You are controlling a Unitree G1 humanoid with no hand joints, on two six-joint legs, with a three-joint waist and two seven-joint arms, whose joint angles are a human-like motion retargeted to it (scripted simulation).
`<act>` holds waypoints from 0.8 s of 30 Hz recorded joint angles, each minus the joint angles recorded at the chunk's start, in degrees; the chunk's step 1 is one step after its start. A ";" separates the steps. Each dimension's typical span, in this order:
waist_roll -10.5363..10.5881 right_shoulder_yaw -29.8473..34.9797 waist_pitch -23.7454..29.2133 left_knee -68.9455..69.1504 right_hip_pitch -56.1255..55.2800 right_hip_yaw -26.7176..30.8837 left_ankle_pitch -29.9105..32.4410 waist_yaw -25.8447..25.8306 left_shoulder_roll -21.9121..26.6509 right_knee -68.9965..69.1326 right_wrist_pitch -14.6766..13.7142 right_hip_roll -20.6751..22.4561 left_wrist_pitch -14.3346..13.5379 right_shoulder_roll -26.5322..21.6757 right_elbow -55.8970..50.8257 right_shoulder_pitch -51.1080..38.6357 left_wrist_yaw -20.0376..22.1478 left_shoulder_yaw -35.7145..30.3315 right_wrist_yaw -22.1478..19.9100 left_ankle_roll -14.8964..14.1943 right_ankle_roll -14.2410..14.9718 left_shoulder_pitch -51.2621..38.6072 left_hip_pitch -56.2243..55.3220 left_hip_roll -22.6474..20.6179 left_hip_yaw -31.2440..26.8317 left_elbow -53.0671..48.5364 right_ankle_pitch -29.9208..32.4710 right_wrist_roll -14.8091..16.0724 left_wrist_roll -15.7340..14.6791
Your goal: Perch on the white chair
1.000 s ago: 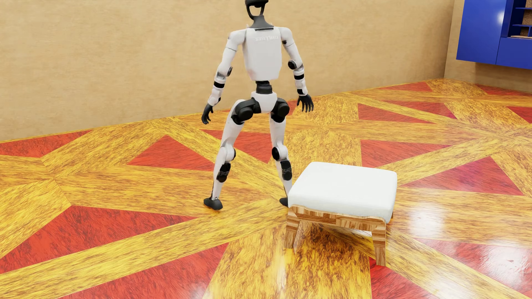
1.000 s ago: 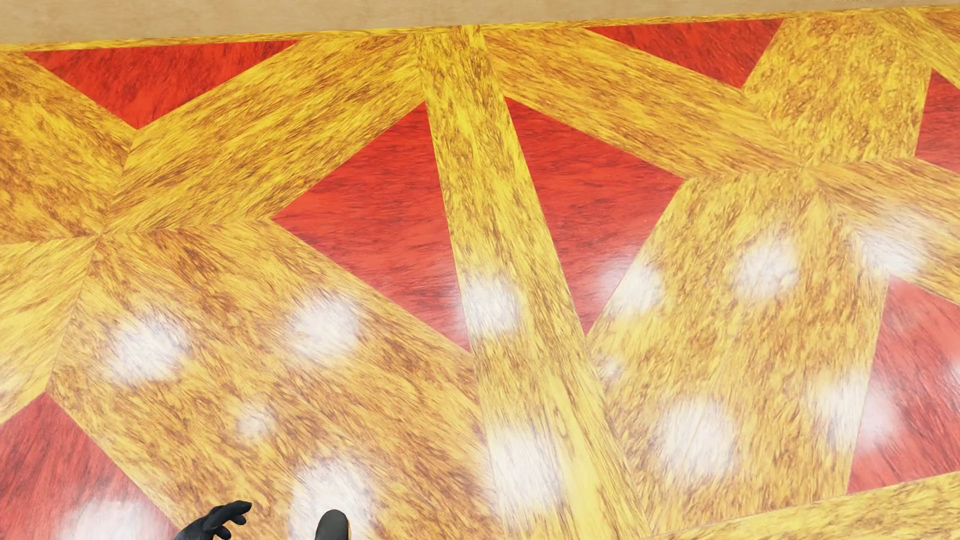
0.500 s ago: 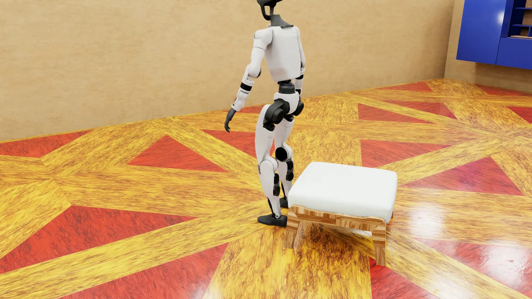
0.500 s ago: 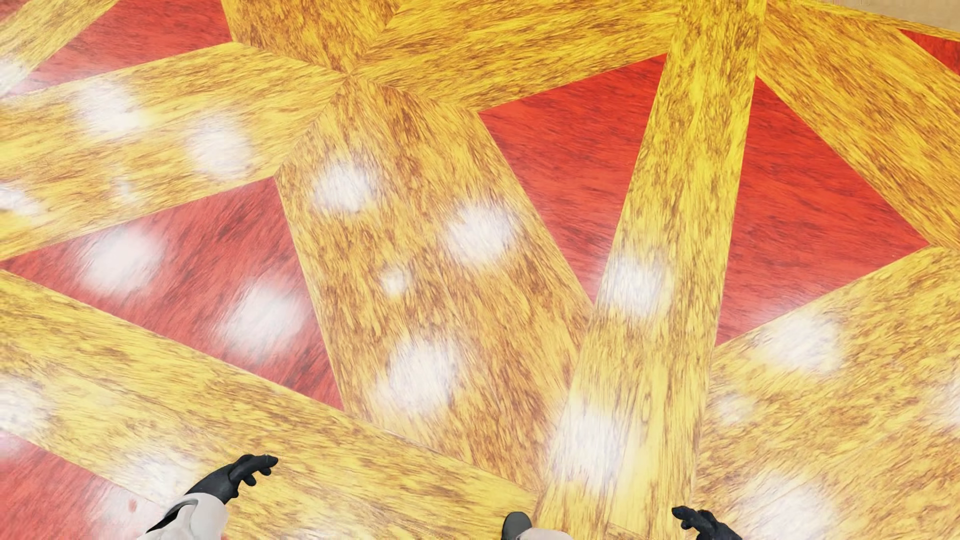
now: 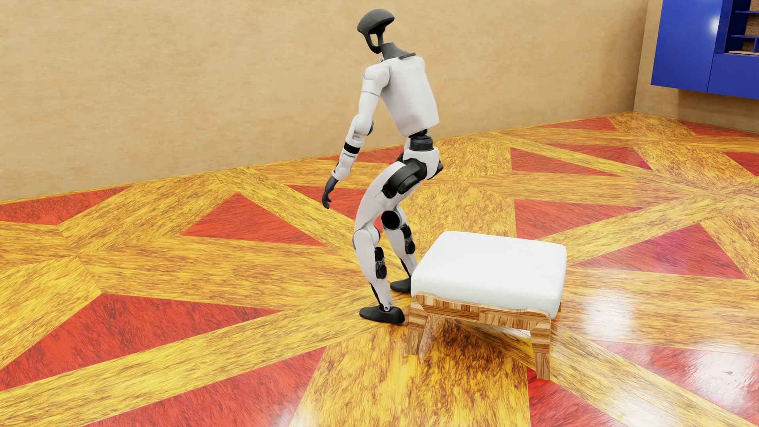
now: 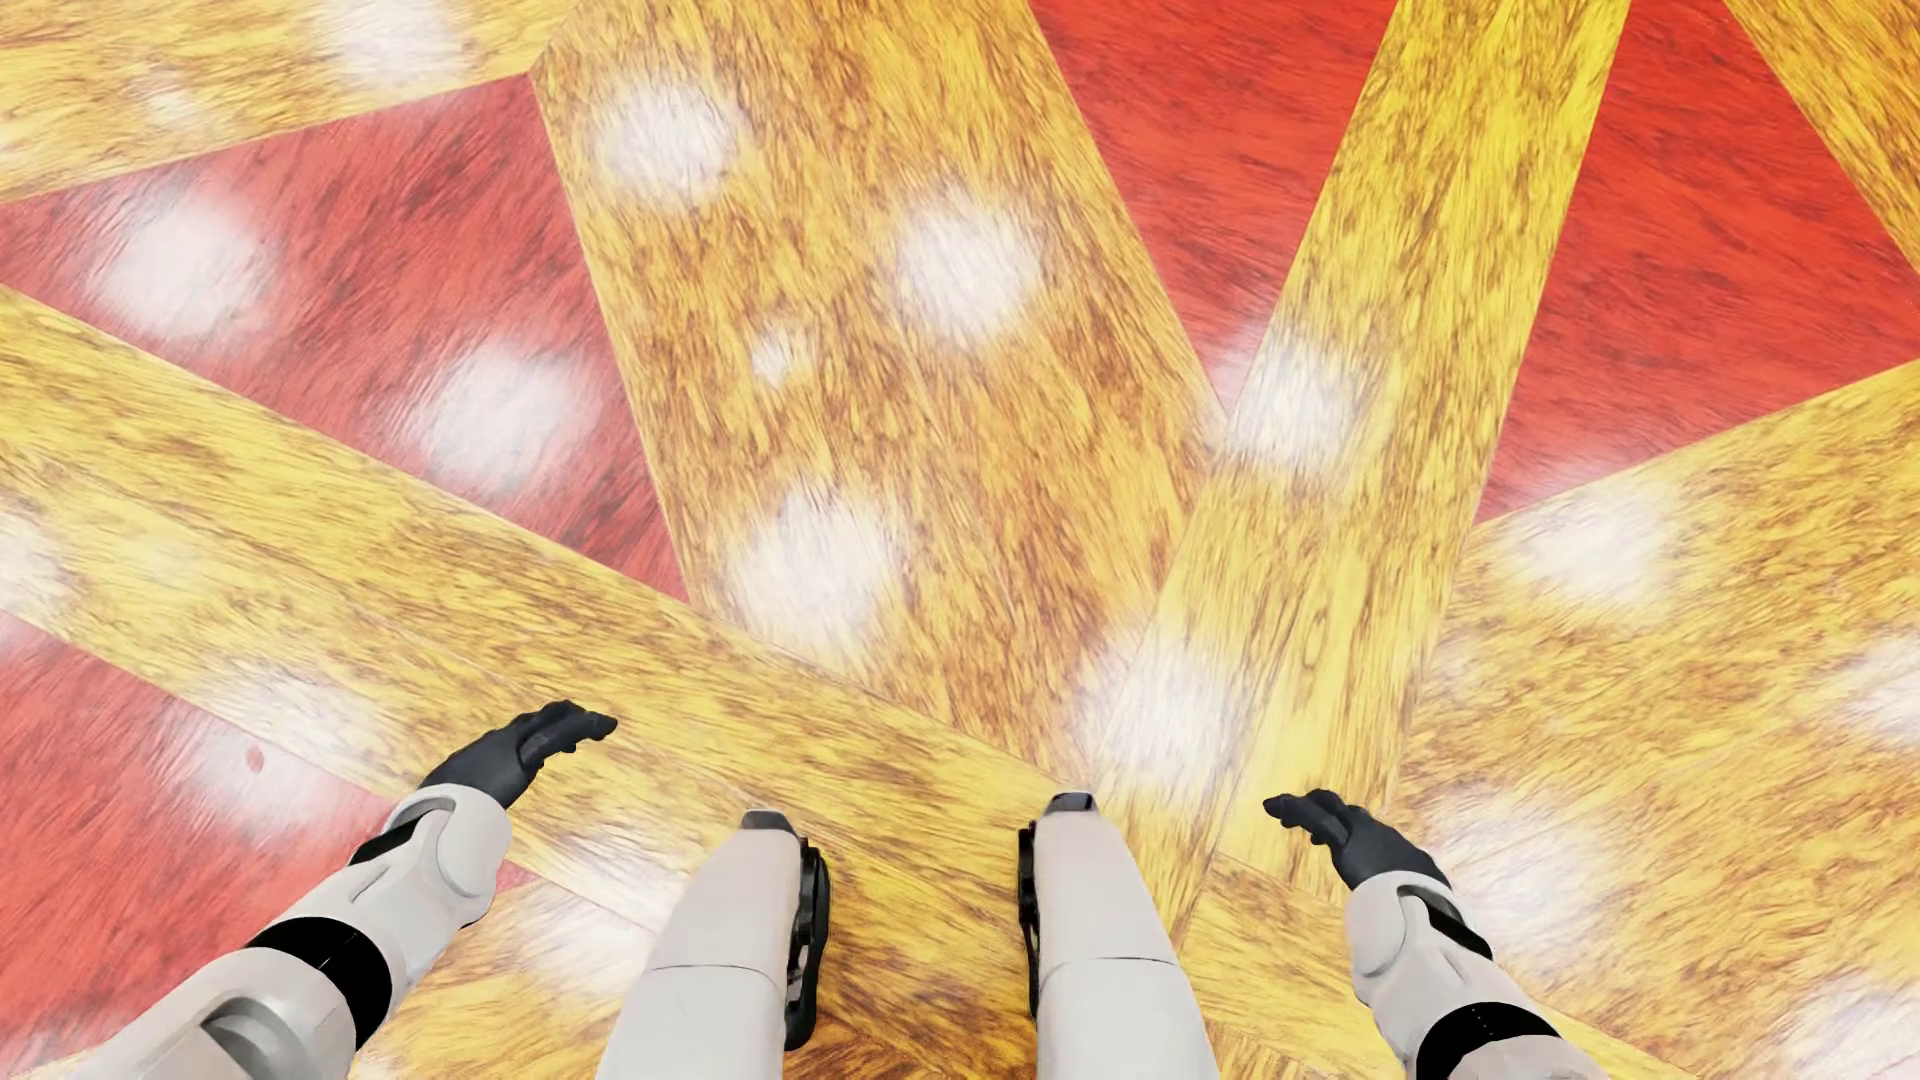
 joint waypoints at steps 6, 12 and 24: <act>1.09 3.04 1.33 15.53 -15.33 2.87 -4.61 -0.26 -3.03 16.14 2.88 -1.10 1.17 -1.27 -2.91 -6.24 -0.96 1.68 -1.71 -0.07 -2.36 -5.87 -15.26 0.19 -1.95 0.36 -5.02 3.97 -0.55; 1.75 6.14 4.89 25.34 -25.80 4.81 -5.75 -0.02 -3.79 26.65 3.48 -1.26 1.05 -1.78 -2.98 -13.61 0.04 -0.63 -2.49 -0.63 -1.81 -12.04 -25.63 -0.26 -3.52 -1.71 -6.70 4.82 -0.67; 0.94 10.66 11.57 40.41 -39.48 8.30 -6.91 0.17 -4.62 42.00 4.44 0.08 1.18 -1.00 -2.00 -25.48 0.92 -5.17 -3.26 -2.21 -2.81 -21.70 -39.22 -0.74 -5.62 -4.07 -6.99 6.00 -0.13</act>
